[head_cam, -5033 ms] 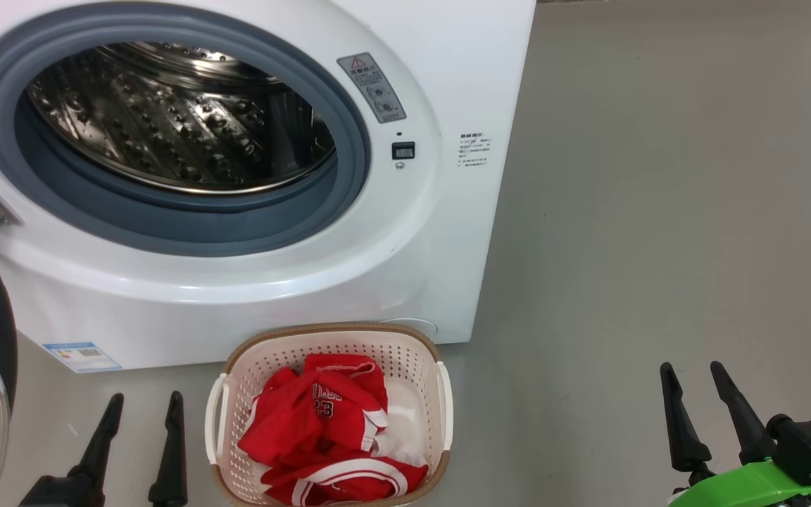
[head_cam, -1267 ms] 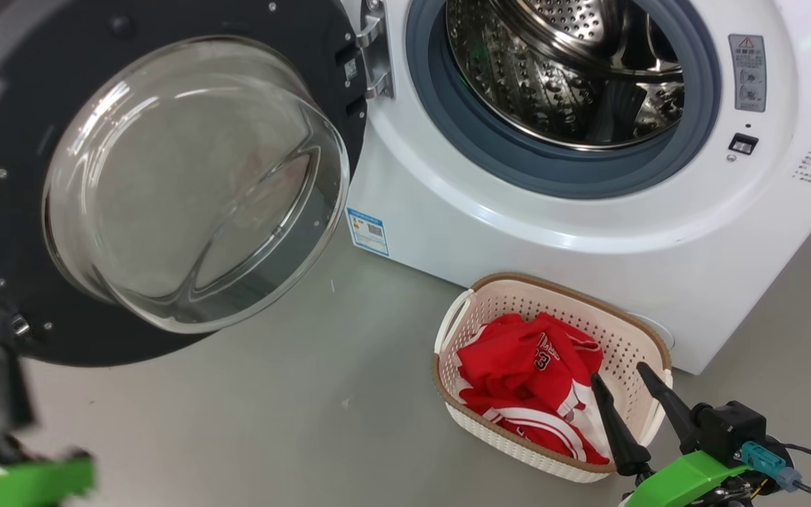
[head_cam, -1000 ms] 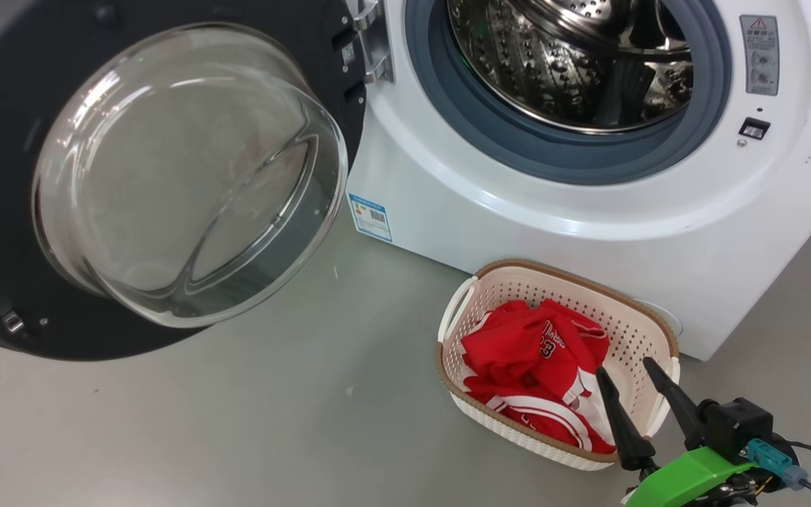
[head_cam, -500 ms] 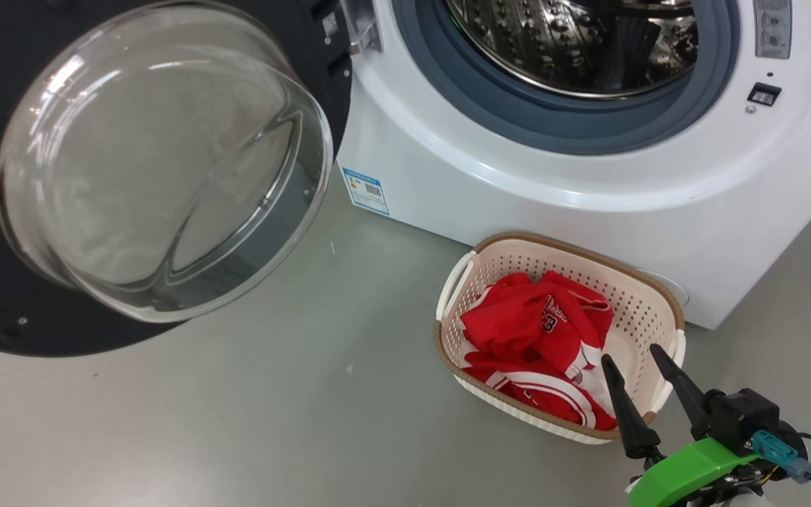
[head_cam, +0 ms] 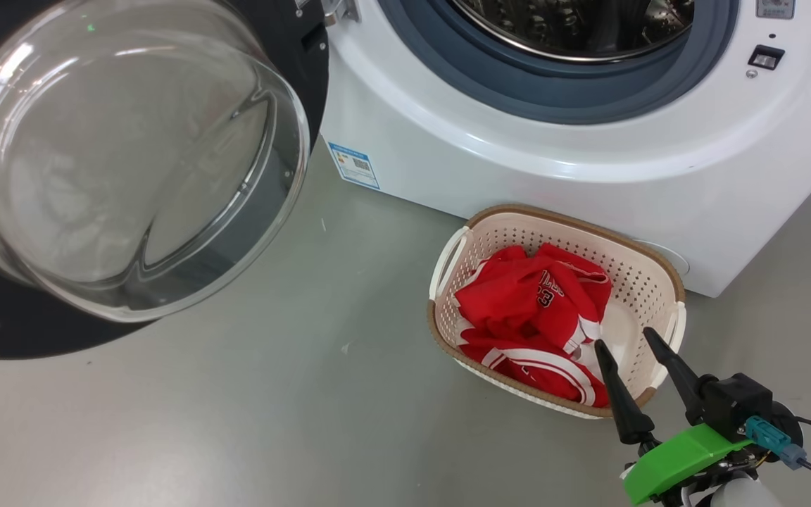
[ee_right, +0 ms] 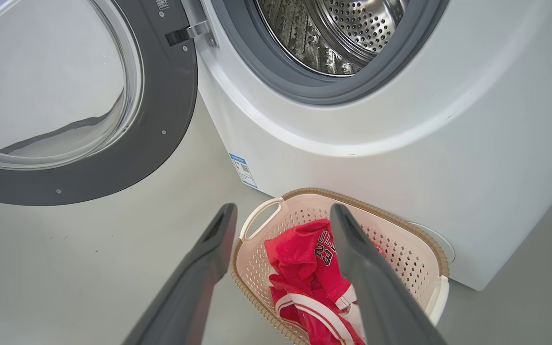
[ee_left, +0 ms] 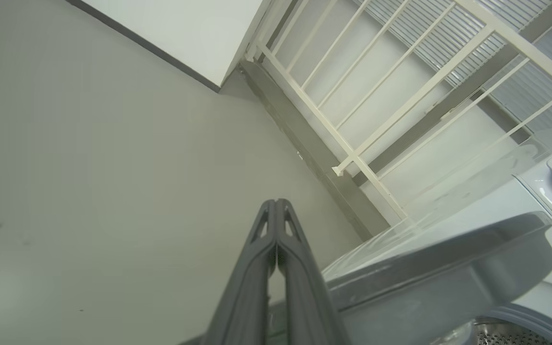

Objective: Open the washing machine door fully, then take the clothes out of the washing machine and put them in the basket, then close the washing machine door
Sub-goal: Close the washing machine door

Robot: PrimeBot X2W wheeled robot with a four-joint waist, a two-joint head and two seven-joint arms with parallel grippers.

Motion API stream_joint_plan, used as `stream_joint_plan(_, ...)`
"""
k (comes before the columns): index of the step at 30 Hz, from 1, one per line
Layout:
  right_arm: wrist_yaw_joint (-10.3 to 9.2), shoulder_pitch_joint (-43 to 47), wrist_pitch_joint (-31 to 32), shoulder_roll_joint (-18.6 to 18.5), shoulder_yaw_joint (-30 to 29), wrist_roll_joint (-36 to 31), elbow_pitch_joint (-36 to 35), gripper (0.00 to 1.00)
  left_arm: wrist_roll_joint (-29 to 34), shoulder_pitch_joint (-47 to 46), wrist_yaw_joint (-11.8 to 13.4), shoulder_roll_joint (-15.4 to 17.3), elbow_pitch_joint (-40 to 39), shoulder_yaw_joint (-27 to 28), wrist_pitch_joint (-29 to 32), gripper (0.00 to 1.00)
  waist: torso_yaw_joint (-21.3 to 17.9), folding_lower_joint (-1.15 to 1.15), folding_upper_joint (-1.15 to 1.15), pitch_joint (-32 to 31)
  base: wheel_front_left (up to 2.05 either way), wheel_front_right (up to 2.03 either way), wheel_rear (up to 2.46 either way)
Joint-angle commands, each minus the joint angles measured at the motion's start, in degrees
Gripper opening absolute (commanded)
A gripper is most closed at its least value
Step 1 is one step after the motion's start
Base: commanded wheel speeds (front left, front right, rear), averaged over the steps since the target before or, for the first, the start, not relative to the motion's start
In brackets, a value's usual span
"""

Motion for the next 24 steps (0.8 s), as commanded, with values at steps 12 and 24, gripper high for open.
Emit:
stream_joint_plan(12, 0.35, -1.93, -0.37, 0.15, 1.72, -0.8, -0.65, 1.0, -6.07, -0.9, -0.32, 4.76, 0.71, -0.88, 13.15, 0.0, -0.39, 0.0, 0.0, 0.74, 0.0, 0.0, 0.0)
stream_joint_plan(24, 0.35, -1.03, -0.37, 0.77, 1.76, -0.01, -0.63, 1.0, -11.44, 5.04, -0.32, 6.07, -9.78, -4.74, 25.7, 0.0, -0.86, 0.0, 0.0, -2.11, 0.0, 0.0, 0.0)
